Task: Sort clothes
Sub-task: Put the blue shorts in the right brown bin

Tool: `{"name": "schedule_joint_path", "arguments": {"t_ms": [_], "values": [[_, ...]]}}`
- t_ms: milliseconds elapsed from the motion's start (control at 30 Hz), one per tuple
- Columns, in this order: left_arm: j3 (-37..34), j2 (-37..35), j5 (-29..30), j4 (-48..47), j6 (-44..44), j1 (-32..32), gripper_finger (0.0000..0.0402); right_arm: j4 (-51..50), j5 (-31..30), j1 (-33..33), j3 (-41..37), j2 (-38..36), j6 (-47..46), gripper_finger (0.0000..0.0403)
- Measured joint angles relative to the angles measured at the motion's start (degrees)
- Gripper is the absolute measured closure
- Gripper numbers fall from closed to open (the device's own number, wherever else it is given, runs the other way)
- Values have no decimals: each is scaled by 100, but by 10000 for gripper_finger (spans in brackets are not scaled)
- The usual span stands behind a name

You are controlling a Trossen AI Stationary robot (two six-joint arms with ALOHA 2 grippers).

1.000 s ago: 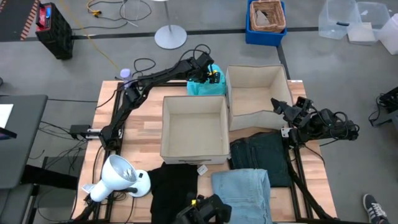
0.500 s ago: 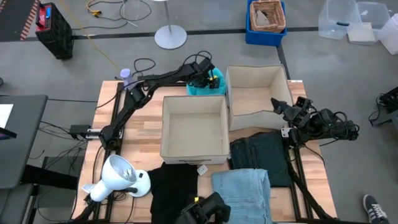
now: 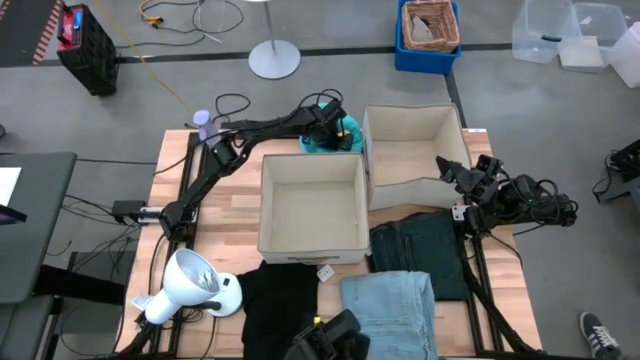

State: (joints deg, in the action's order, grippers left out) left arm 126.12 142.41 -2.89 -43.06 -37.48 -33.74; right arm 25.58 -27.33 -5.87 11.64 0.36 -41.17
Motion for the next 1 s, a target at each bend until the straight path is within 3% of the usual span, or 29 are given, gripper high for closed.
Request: {"name": "schedule_joint_path", "arguments": {"t_ms": [367, 1000], "values": [[891, -336, 45, -5, 460, 127, 399, -28, 1, 0, 0, 0, 2, 117], [814, -2583, 189, -54, 1214, 365, 401, -159, -30, 0, 0, -1, 20, 117]]}}
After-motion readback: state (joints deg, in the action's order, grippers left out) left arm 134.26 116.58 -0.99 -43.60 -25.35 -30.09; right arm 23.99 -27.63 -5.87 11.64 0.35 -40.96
